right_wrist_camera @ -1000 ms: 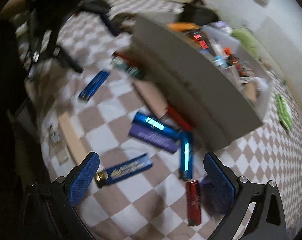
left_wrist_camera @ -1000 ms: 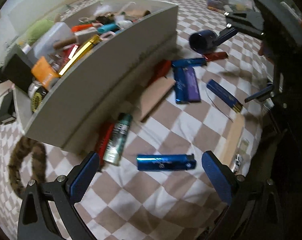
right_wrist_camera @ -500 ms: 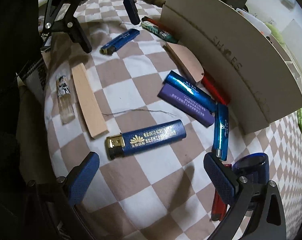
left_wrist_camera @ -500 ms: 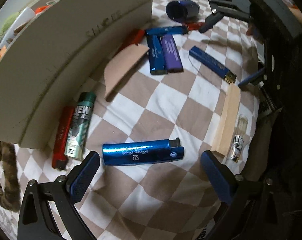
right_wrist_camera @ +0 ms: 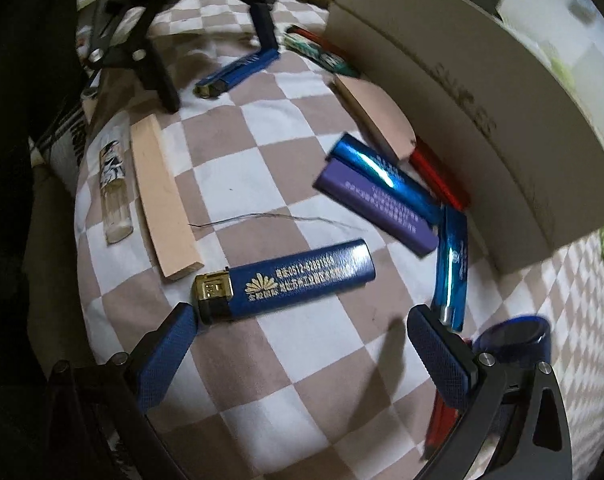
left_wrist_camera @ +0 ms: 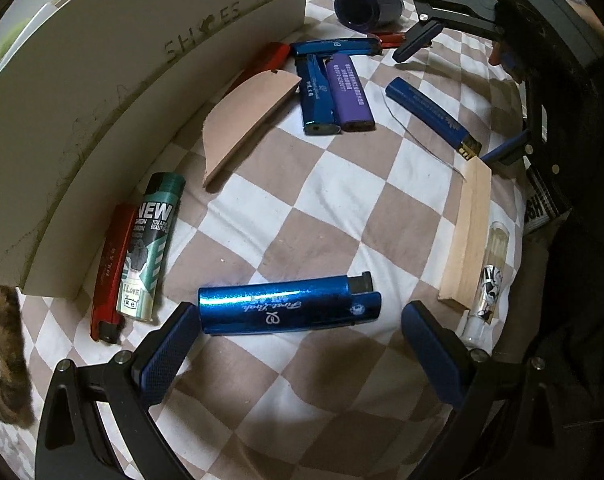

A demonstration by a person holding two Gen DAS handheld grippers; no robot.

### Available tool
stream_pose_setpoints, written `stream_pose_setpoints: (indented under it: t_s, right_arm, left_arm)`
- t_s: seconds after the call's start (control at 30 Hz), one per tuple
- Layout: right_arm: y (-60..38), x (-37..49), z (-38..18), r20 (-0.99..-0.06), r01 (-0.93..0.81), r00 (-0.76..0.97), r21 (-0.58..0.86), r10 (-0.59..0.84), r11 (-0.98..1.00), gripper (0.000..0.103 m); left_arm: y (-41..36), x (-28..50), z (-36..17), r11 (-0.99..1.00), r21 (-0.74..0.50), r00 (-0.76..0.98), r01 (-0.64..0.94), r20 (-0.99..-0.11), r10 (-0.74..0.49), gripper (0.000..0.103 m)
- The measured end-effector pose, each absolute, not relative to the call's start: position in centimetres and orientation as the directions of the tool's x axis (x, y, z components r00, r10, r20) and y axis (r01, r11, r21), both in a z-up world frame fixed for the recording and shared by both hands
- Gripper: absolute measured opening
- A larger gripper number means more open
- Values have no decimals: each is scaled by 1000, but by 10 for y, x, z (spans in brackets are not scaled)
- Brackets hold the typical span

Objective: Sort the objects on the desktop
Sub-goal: 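Lower the left tool over the long blue lighter while right tool approaches the printed blue lighter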

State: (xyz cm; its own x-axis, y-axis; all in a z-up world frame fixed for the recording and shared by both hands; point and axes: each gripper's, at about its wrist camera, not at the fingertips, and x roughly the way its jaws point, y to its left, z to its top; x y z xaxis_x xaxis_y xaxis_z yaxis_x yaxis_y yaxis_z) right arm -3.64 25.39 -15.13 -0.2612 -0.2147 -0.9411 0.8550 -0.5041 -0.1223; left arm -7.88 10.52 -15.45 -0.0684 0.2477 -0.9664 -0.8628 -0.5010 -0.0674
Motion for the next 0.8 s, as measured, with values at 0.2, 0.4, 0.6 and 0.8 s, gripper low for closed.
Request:
stream_pose_setpoints:
  t_s: [0.2, 0.4, 0.6, 0.8]
  right_arm:
    - [260, -36, -150, -939, 827, -261, -98, -224, -553, 103]
    - [269, -37, -151, -929, 837, -237, -47, -284, -544, 103]
    - [271, -42, -151, -933, 847, -201, -12, -300, -532, 103]
    - [271, -47, -149, -940, 846, -166, 19, -297, -533, 103]
  left_arm:
    - [106, -74, -158, -506, -59, -78, -860, -966, 245, 103]
    - [106, -66, -161, -512, -37, -110, -858, -961, 254, 103]
    - [106, -61, -162, -507, -45, -107, -861, -958, 267, 103]
    - [108, -59, -162, -507, -61, -86, -860, -961, 262, 103]
